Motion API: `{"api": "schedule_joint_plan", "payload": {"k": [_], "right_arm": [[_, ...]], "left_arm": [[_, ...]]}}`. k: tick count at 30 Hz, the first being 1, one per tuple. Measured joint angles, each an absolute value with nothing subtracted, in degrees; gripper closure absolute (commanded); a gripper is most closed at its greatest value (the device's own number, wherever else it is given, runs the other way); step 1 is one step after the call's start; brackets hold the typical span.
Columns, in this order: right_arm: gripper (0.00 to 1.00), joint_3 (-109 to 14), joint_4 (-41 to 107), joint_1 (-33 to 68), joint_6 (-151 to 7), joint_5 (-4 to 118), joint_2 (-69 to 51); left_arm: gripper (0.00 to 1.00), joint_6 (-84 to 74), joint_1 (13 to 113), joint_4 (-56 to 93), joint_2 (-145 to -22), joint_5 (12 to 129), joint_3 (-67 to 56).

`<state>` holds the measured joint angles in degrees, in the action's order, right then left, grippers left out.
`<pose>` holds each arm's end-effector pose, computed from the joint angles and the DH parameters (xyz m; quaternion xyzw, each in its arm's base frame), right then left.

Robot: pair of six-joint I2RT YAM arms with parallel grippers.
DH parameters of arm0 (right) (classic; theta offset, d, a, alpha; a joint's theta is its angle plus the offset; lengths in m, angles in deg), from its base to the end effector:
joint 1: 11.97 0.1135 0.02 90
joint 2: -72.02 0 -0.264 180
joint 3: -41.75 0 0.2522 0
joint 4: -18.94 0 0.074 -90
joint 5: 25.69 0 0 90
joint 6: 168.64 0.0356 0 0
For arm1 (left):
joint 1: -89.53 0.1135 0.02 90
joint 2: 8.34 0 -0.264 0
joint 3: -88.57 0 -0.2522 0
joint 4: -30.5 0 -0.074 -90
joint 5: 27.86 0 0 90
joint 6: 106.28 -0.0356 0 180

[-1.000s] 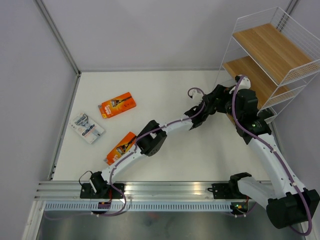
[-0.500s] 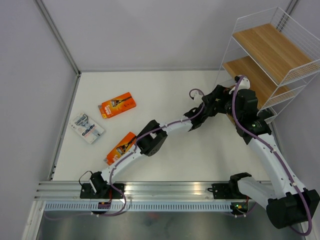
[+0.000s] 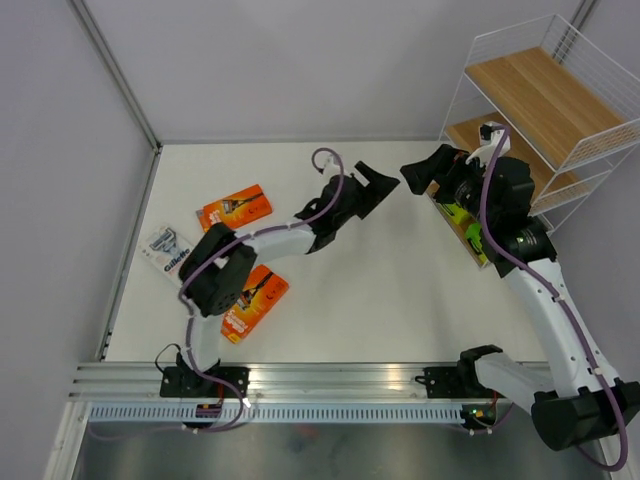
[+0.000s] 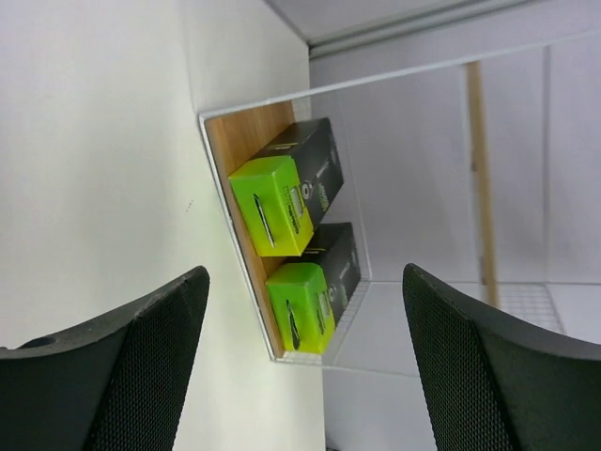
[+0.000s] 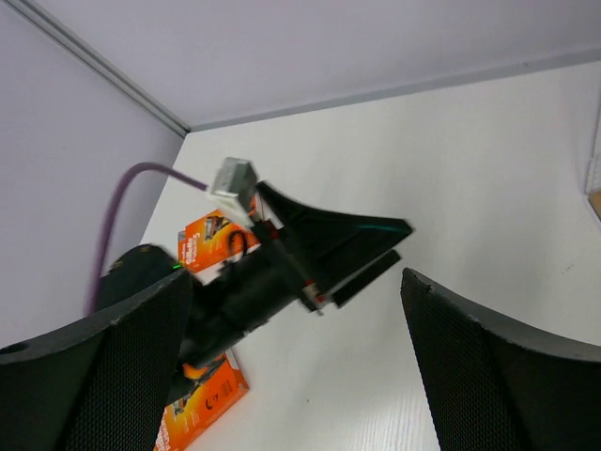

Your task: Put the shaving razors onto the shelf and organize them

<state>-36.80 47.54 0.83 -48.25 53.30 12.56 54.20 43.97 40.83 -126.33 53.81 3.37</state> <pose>0.2244 0.0579 0.4054 0.0549 0.7603 0.3048 0.5710 0.3413 -0.3407 0.2230 -0.2125 0.7516 -0.4974 0.3775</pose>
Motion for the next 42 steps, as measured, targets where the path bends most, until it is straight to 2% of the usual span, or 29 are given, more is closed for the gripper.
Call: {"api": "schedule_joint_plan", "payload": {"k": [5, 9, 15, 19, 23, 27, 33, 42], "right_arm": [[0.02, -37.9, 45.5, 0.8, -47.2, 49.8, 9.7], [0.02, -36.7, 41.5, 1.5, -45.6, 46.9, 7.7], [0.02, -35.8, 36.9, 10.5, -45.4, 49.3, -1.9], [0.02, -35.8, 35.1, 15.8, -44.3, 50.4, -10.7], [0.02, -36.1, 32.8, 17.1, -43.0, 51.6, -18.5], [0.02, -40.5, 32.4, 17.8, -42.6, 52.1, -25.6], [0.02, -47.2, 30.8, 18.7, -42.3, 51.1, -31.3], [0.02, -48.0, 31.3, 18.8, -43.1, 51.2, -32.1]], "left_arm": [[0.12, 52.3, 48.7, 45.4, -109.5, 56.5, -16.1], [0.09, 49.6, 55.4, 37.8, -97.0, 58.8, -29.2], [0.04, 42.9, 72.3, 21.7, -77.5, 60.8, -33.9], [0.06, 39.5, 86.7, 17.3, -70.8, 64.9, -35.1], [0.12, 37.4, 100.4, 15.9, -76.7, 70.3, -35.6], [0.24, 35.7, 106.4, 15.1, -86.3, 74.9, -35.5], [0.34, 35.1, 112.1, 17.3, -97.5, 78.9, -34.6], [0.46, 35.5, 112.9, 27.1, -107.0, 81.9, -32.9]]}}
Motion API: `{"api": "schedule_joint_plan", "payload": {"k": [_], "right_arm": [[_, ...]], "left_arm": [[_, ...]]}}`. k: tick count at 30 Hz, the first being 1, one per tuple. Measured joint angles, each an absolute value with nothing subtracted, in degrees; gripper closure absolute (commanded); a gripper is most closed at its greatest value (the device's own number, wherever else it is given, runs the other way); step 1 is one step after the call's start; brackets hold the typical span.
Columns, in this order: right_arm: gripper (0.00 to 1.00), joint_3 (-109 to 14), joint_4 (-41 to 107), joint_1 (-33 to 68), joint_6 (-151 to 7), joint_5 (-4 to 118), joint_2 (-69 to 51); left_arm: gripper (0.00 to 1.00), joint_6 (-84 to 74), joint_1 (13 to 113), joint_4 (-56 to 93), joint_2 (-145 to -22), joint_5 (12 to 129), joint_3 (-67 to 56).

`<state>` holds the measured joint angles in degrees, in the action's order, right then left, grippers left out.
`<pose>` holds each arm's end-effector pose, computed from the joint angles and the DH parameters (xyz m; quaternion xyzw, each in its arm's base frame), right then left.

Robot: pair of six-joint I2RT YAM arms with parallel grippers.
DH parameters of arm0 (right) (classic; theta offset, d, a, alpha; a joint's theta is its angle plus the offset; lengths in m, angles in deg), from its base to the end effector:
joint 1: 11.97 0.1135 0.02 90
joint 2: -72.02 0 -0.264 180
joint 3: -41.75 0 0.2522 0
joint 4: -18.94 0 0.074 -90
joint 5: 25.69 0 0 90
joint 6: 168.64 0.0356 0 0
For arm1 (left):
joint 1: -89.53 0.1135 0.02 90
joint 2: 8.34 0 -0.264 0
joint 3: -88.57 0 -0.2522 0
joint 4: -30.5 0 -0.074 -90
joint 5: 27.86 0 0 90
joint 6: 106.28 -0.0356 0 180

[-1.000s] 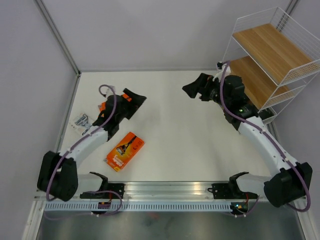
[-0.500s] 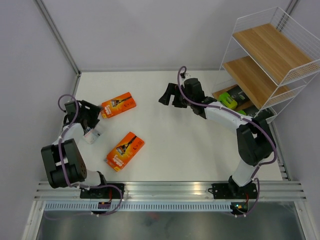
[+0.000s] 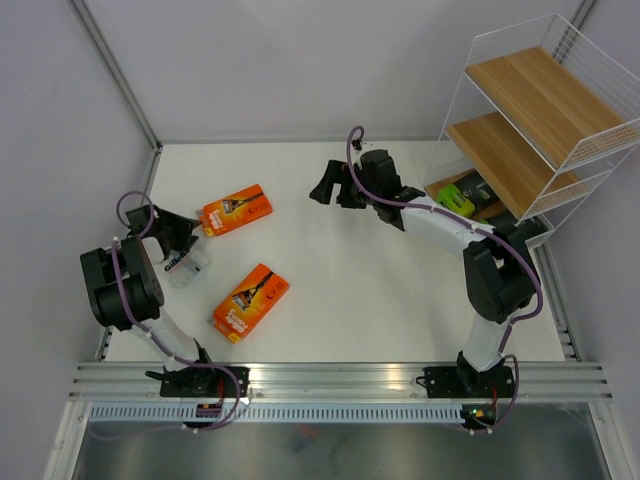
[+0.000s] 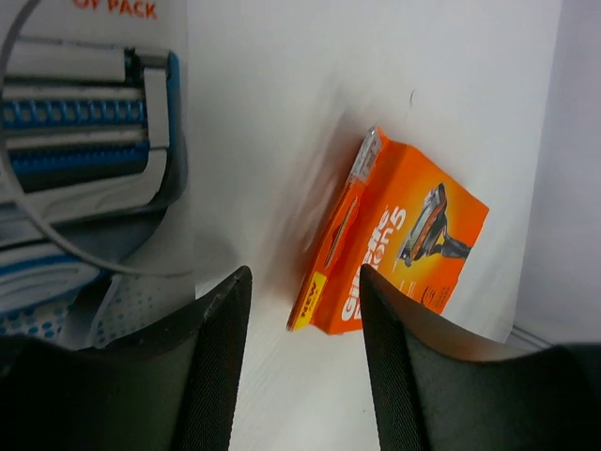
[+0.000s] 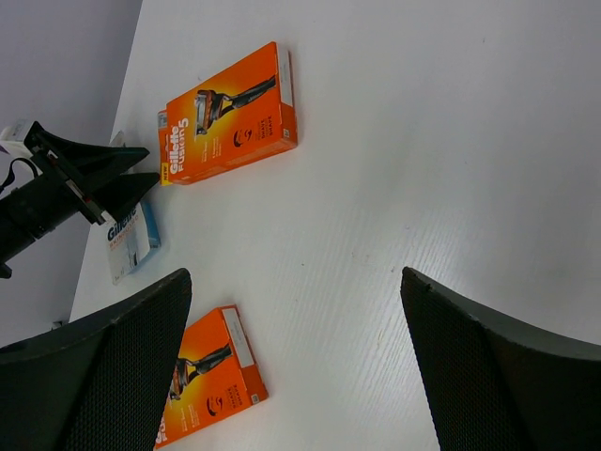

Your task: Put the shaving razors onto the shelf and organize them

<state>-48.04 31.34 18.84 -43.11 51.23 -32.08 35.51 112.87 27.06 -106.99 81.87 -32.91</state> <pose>0.3616 0.2250 0.2584 -0.0249 0.8475 0.3663 0.3833 0.3082 0.1199 0.1378 -0.4985 0.7589 -0.2481 0.3378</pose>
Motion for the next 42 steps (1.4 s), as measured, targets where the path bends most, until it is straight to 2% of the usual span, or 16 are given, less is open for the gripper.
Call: {"api": "schedule_joint_plan", "payload": {"k": [8, 15, 20, 28, 33, 37, 42], "right_arm": [[0.02, -48.0, 32.3, 18.8, -43.6, 52.4, -32.1], [0.02, -48.3, 33.5, 18.8, -44.0, 53.3, -32.1], [0.02, -48.3, 34.9, 18.8, -44.4, 54.4, -32.0], [0.02, -49.9, 37.7, 18.8, -45.8, 57.7, -31.9], [0.02, -52.0, 38.9, 18.8, -47.0, 58.8, -31.8], [0.02, -52.7, 40.5, 18.8, -47.7, 59.7, -31.6], [0.02, -52.7, 41.5, 18.8, -48.1, 60.3, -31.0]], "left_arm": [[0.57, 35.6, 112.9, 30.7, -112.0, 82.3, -28.6], [0.6, 36.3, 112.9, 33.8, -115.3, 84.6, -28.3], [0.66, 37.0, 112.8, 36.1, -117.1, 86.1, -28.0], [0.68, 37.2, 111.9, 36.2, -119.2, 87.9, -25.3], [0.77, 37.2, 111.3, 36.2, -120.8, 89.2, -22.9], [0.95, 37.0, 110.6, 36.2, -121.7, 90.4, -22.1], [0.98, 36.7, 109.3, 36.6, -123.9, 92.5, -19.0]]}}
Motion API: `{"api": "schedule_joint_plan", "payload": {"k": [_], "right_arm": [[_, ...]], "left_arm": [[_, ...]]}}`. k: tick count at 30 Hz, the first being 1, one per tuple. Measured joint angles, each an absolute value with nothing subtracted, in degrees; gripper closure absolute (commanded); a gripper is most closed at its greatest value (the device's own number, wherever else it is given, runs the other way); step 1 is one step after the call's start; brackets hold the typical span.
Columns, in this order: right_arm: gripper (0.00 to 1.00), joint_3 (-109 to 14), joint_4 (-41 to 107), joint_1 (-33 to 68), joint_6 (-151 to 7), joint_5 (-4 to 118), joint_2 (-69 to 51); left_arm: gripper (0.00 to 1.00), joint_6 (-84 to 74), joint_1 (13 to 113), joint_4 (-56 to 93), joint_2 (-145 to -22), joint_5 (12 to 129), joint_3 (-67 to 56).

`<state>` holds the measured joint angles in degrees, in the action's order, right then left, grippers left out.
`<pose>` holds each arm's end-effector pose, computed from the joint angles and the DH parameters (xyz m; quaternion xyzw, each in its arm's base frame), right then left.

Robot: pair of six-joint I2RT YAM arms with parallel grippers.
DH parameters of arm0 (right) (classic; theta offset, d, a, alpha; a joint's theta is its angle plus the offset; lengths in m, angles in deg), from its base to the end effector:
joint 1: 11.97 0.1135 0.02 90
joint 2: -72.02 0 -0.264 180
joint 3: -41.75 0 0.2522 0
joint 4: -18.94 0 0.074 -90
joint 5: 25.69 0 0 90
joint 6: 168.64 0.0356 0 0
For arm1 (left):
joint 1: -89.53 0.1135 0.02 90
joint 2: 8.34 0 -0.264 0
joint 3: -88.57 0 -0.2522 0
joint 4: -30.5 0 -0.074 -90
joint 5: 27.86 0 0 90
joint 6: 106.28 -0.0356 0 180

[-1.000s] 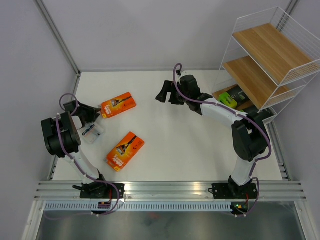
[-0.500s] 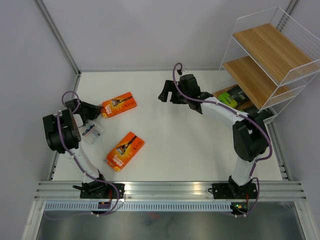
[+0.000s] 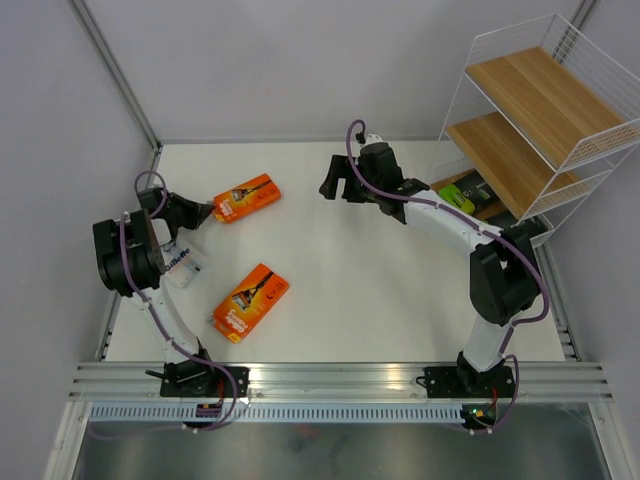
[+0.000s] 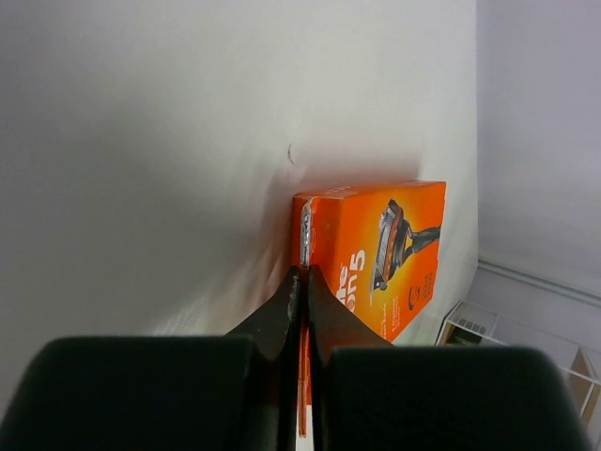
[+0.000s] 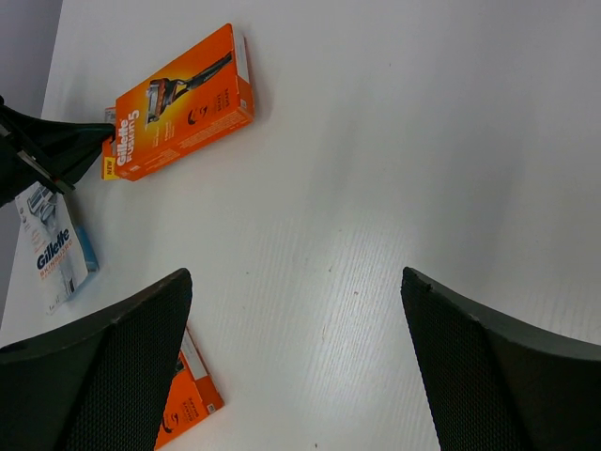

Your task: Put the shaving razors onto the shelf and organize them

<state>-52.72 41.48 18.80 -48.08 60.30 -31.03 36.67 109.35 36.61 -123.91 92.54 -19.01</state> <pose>0.3620 0.2184 0.2765 -0.0188 0.8703 0.2767 0.4070 0.3838 0.1192 0.1161 -0.4183 0.7647 -0.3476 0.3455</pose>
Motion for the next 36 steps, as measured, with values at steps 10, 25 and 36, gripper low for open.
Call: {"api": "schedule_joint_plan", "payload": {"k": [10, 25, 36], "right_arm": [[0.02, -51.1, 40.7, 18.8, -46.5, 59.7, -28.8], [0.02, -24.3, 20.7, 23.1, -14.5, 55.4, -23.5], [0.02, -16.1, 6.7, 25.8, 1.3, 58.0, -21.6]], "left_arm": [[0.98, 32.2, 107.3, 31.7, -123.4, 94.1, -16.9], [0.98, 46.9, 90.2, 31.2, -98.1, 85.9, -30.8], [0.98, 52.1, 79.9, 28.9, -90.4, 75.7, -37.9]]}}
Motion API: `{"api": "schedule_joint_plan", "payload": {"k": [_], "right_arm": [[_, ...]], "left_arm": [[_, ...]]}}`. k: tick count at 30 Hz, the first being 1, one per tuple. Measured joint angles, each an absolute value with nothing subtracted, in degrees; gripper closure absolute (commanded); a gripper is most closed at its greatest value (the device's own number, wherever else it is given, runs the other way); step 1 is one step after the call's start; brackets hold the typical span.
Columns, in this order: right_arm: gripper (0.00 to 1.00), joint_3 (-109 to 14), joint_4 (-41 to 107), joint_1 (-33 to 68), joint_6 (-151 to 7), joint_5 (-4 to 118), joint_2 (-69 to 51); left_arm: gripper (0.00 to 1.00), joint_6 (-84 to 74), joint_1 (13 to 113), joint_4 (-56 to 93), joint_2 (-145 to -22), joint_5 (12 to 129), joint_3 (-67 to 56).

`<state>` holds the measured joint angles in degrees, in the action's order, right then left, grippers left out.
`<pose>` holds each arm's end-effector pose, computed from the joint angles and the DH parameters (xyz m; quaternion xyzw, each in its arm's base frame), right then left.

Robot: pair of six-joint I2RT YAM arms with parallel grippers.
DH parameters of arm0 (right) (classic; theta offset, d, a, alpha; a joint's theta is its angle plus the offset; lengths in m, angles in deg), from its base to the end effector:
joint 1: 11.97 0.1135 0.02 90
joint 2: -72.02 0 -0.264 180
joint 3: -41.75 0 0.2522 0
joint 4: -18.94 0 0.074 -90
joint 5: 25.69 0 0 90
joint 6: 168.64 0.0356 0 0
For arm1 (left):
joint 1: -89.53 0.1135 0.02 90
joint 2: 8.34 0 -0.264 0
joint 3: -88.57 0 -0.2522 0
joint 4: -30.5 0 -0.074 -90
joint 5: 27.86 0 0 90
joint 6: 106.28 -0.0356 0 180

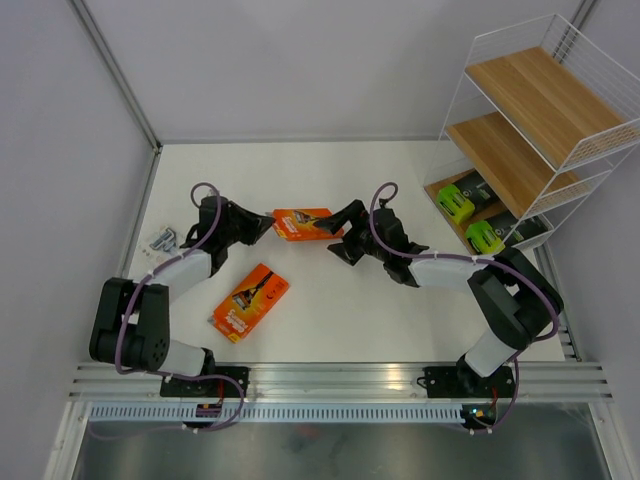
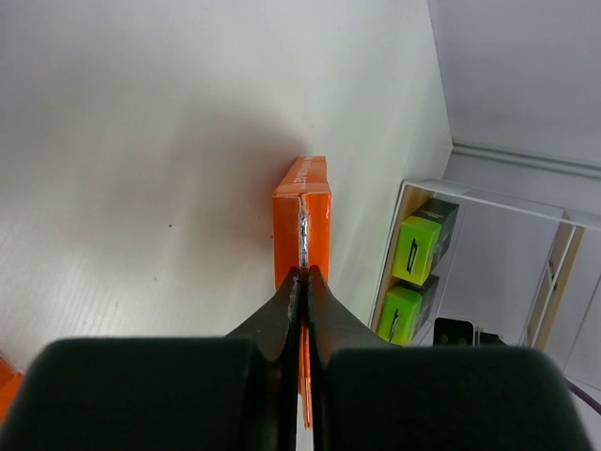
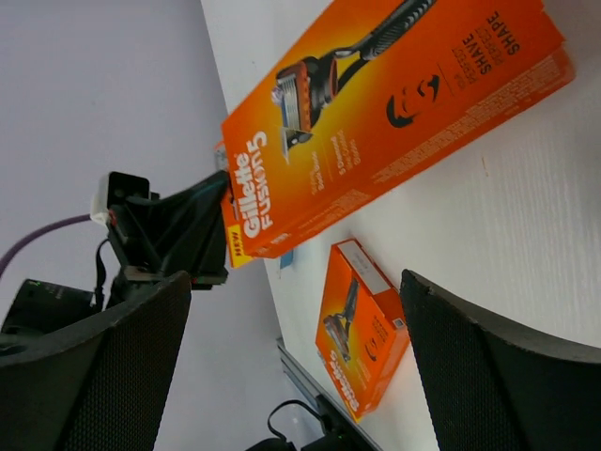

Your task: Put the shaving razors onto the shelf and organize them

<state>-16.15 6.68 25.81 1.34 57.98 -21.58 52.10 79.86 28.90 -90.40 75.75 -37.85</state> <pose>0.2677 0.2125 0.1863 0.2722 0.7897 0.4929 0.2437 0.2935 -0.0585 0.2003 -0.3701 0.7788 -0.3920 0.3206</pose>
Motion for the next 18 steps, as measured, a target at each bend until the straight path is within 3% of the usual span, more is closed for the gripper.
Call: {"api": "schedule_joint_plan", "payload": {"k": [18], "right_arm": [[0.02, -16.1, 10.7, 26.1, 3.7, 60.9, -23.4]], "left_arm": [[0.98, 53.3, 73.9, 28.8, -86.3, 71.1, -41.0]]}}
